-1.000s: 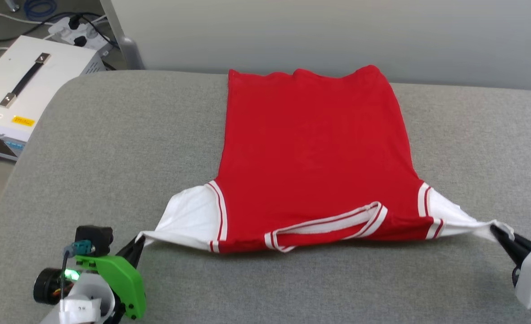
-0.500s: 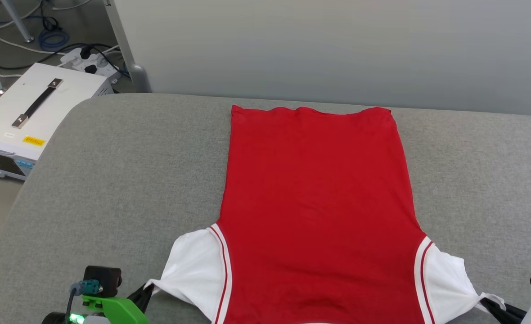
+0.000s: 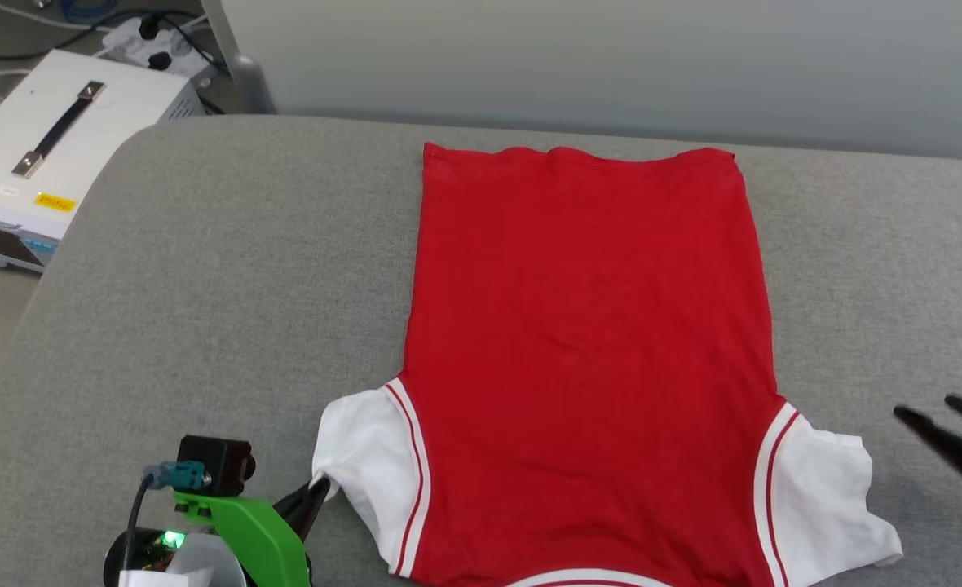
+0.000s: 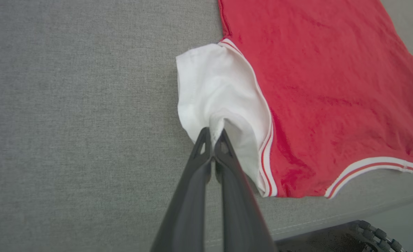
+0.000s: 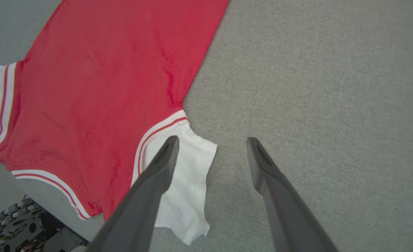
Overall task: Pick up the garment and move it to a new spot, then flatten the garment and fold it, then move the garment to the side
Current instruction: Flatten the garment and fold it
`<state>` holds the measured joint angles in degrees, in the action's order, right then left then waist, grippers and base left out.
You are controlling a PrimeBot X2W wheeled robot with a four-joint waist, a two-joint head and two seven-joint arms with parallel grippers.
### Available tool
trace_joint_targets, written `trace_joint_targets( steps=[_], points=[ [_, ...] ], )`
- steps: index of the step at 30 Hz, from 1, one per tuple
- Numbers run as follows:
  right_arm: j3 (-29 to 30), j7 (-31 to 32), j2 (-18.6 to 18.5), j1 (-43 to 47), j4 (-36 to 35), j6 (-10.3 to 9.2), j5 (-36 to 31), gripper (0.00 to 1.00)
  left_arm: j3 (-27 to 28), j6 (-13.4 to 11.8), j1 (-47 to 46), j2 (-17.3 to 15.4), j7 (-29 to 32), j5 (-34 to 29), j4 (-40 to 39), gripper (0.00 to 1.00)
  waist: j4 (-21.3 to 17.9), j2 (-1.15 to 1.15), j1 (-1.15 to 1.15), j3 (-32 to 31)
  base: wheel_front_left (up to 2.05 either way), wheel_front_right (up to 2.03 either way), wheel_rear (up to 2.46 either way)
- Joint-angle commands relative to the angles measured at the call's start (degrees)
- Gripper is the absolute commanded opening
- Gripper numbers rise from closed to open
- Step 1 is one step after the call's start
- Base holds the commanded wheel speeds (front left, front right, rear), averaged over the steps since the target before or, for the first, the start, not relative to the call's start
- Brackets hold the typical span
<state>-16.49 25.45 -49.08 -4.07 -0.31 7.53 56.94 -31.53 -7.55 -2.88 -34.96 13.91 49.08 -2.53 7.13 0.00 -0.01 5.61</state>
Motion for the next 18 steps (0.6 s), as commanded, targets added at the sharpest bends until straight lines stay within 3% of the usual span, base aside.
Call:
trace_joint_targets(
  steps=[1, 7, 18],
  points=[
    [1.28, 1.73, 0.15, -2.53, -0.77, -0.04, 0.52, 1.00, 0.35, -0.76, 0.53, -0.73, 0.28, 0.00, -1.79, 0.00, 1.61, 0.00, 0.01, 4.03, 0.00, 0.00, 0.00],
    [7.86, 14.69, 3.92, -14.66, -0.23, -0.04, 0.07, 1.00, 0.18, -2.87, -0.61, -1.63, 2.13, -1.43, -10.29, 0.00, 5.18, 0.00, 0.01, 11.32, 0.00, 0.00, 0.00],
    [14.15, 37.54, 11.23, -40.74, 9.95, -0.04, -15.23, 1.00, -2.66, -2.85, -5.50, 0.44, 3.24, -5.09, -16.02, 0.00, 13.01, 0.00, 0.01, 22.19, 0.00, 0.00, 0.00]
  ],
)
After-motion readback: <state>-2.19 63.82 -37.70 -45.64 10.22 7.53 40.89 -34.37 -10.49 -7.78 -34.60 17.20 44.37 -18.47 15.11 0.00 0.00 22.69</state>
